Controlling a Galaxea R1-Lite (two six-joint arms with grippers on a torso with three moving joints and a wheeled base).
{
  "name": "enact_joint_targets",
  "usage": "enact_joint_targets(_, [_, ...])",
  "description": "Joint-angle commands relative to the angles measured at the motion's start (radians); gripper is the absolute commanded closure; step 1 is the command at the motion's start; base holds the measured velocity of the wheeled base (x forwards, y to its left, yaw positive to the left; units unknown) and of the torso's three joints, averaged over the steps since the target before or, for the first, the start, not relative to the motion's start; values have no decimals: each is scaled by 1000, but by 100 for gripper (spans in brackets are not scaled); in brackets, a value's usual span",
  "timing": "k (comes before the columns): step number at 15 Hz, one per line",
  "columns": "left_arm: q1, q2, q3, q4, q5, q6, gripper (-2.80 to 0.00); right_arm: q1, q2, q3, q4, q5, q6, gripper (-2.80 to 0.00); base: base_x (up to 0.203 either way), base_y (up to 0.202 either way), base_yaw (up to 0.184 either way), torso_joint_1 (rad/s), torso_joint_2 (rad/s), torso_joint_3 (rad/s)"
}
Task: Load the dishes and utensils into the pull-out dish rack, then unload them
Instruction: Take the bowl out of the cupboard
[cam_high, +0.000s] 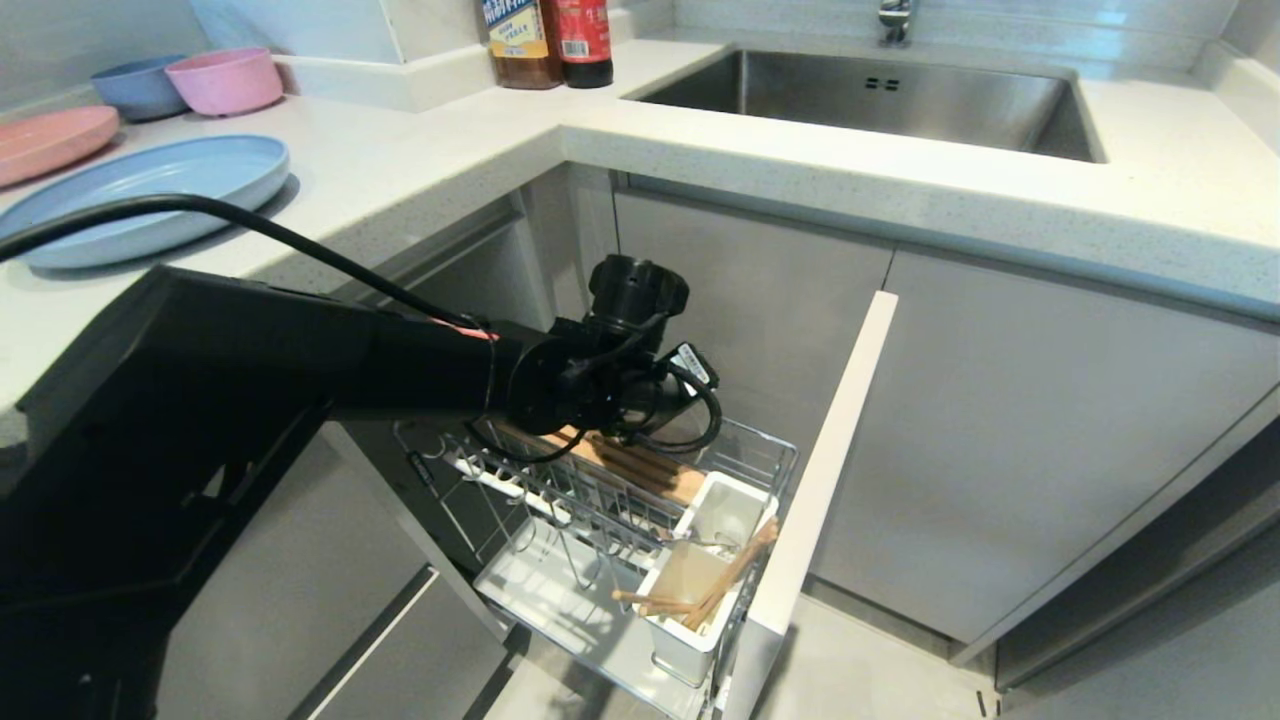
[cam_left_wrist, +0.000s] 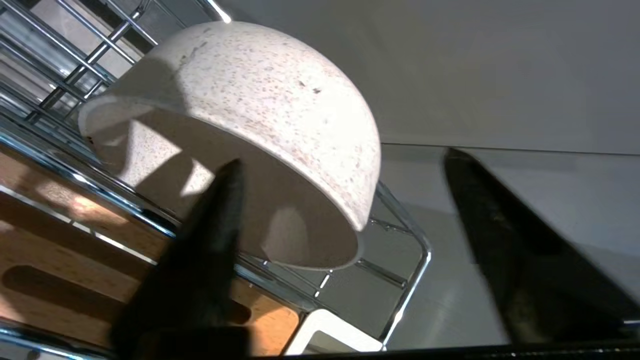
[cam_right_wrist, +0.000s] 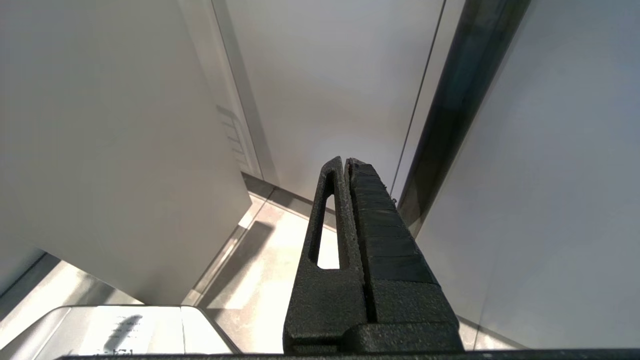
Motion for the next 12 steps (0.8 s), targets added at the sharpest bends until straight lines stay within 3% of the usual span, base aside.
enact_joint_targets(1, [1, -2, 0, 0, 1, -5, 0, 0, 1, 2, 1, 0, 0, 0, 0, 0, 0, 0, 0, 0])
enact_joint_targets(12, [-5, -28, 13, 1, 2, -6, 0, 0, 1, 2, -1, 0, 0, 0, 0, 0, 0, 0, 0, 0])
